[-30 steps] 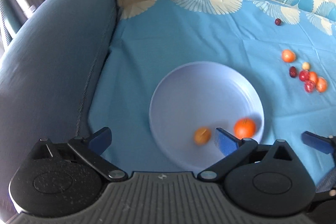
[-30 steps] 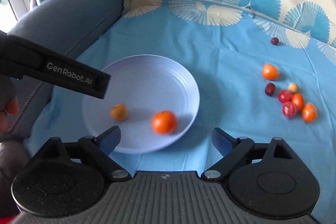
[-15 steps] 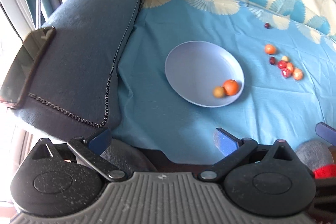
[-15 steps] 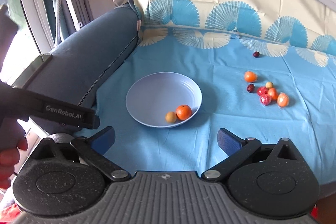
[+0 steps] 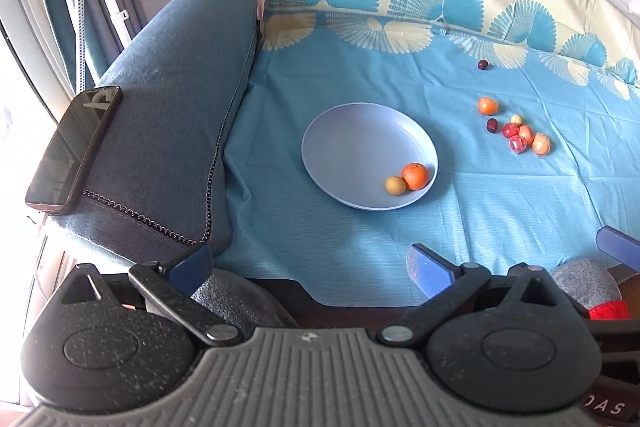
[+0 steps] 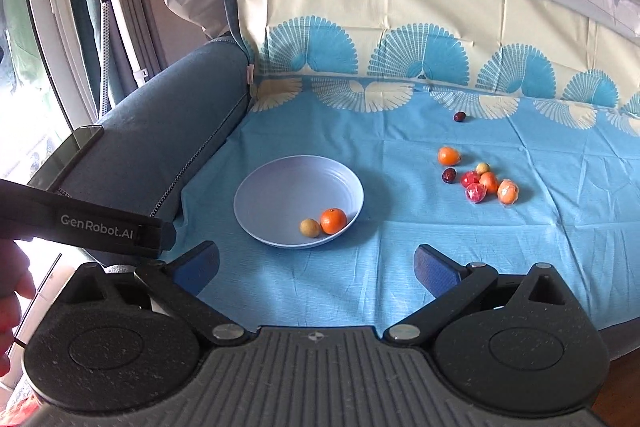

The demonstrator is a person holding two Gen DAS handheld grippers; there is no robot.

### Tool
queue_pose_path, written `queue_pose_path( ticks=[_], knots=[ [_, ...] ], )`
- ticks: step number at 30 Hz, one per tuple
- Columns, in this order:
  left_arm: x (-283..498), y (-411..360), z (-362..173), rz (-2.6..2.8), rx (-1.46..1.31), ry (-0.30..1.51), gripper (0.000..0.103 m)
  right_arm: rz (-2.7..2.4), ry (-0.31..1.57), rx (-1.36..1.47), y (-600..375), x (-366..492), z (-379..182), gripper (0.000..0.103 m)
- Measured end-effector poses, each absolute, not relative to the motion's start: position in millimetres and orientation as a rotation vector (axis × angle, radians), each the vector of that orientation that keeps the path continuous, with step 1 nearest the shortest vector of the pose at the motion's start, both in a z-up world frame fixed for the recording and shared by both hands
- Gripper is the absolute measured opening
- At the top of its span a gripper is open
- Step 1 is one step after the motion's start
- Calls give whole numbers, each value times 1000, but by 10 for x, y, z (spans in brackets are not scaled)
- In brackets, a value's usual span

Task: Organize fruits
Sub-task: 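Withdraw both tools from the plate toward the fruit cluster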

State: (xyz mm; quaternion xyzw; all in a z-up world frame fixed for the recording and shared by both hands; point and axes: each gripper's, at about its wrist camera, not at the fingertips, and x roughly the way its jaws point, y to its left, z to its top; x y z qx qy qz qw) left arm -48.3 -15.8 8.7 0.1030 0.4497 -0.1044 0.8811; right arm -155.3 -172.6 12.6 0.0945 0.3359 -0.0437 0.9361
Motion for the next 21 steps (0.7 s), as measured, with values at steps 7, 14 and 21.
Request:
queue_pose_path(
  ticks=[7, 14, 21],
  knots=[
    [-525, -190, 111, -221, 232, 925, 103, -87, 673, 192, -1722, -1587, 156, 102],
    [-515, -184, 111, -223, 235, 927, 103, -84, 678, 195, -1716, -1585, 148, 102],
    [-497, -188, 90, -222, 233, 937, 103, -81, 688, 202, -1727, -1558, 132, 102]
  ],
)
